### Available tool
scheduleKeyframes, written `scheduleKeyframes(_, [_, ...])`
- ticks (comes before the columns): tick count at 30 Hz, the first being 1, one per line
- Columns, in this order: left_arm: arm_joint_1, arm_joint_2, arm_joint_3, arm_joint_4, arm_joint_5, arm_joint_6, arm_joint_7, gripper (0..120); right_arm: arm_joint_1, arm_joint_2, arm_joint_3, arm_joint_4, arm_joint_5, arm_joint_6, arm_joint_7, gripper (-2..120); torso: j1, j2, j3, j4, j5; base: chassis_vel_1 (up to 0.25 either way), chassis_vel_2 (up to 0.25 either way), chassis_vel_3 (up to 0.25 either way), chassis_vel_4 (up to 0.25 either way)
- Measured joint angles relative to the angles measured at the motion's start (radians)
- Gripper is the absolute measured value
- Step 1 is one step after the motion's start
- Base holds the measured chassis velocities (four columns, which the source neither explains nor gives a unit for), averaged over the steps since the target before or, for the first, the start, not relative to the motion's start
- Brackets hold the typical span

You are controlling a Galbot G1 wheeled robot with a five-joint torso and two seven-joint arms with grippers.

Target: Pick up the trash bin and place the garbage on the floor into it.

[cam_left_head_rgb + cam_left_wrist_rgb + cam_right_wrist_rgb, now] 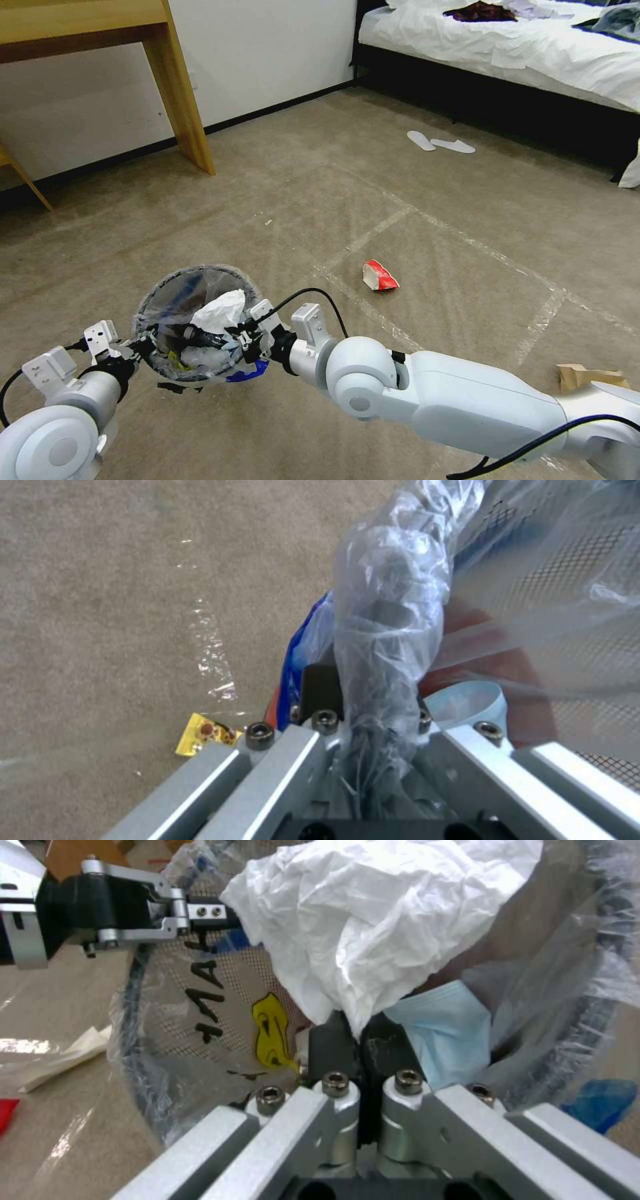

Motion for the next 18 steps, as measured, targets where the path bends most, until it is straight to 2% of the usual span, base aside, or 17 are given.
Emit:
scheduleKeyframes(10, [0.004,0.000,-0.001,-0.002,-0.001,0.000,0.000,1,-0.001,0.011,-0.008,-0.025,0.000,-0.004,0.017,0,0.000,0.000,0.000,0.0000,0.0000,0.000,0.000,0.000,0.000])
scheduleKeyframes(11, [0.005,-0.001,-0.002,-0.003,-0.001,0.000,0.000,1,-0.004,0.012,-0.008,-0.025,0.000,-0.007,0.027,5,0.000,0.000,0.000,0.0000,0.0001,0.000,0.000,0.000,0.000])
scheduleKeyframes(12, [0.005,-0.001,-0.002,-0.003,-0.001,0.000,0.000,1,-0.004,0.012,-0.008,-0.025,0.000,-0.007,0.027,5,0.000,0.000,0.000,0.0000,0.0001,0.000,0.000,0.000,0.000])
scheduleKeyframes(13, [0.006,-0.002,-0.003,-0.003,0.000,0.000,0.000,1,-0.008,0.012,-0.008,-0.025,-0.002,-0.008,0.031,12,0.000,0.000,0.000,0.0000,0.0000,0.000,0.000,0.000,0.000])
scheduleKeyframes(14, [0.006,-0.002,-0.003,-0.003,0.000,0.000,0.000,1,-0.008,0.012,-0.008,-0.025,-0.002,-0.008,0.031,12,0.000,0.000,0.000,0.0000,0.0000,0.000,0.000,0.000,0.000])
scheduleKeyframes(16, [0.009,-0.005,-0.003,-0.004,0.001,0.000,0.001,1,-0.012,0.012,-0.008,-0.025,-0.005,-0.009,0.035,22,0.000,0.000,0.000,0.0000,0.0000,0.000,0.000,0.000,0.000])
scheduleKeyframes(17, [0.009,-0.005,-0.003,-0.004,0.001,0.000,0.001,1,-0.012,0.012,-0.008,-0.025,-0.005,-0.009,0.035,22,0.000,0.000,0.000,0.0000,0.0000,0.000,0.000,0.000,0.000])
scheduleKeyframes(18, [0.010,-0.007,-0.003,-0.005,0.002,0.000,0.001,1,-0.013,0.013,-0.008,-0.025,-0.006,-0.009,0.037,28,0.000,0.000,0.000,0.0000,0.0001,0.000,0.000,0.000,0.000])
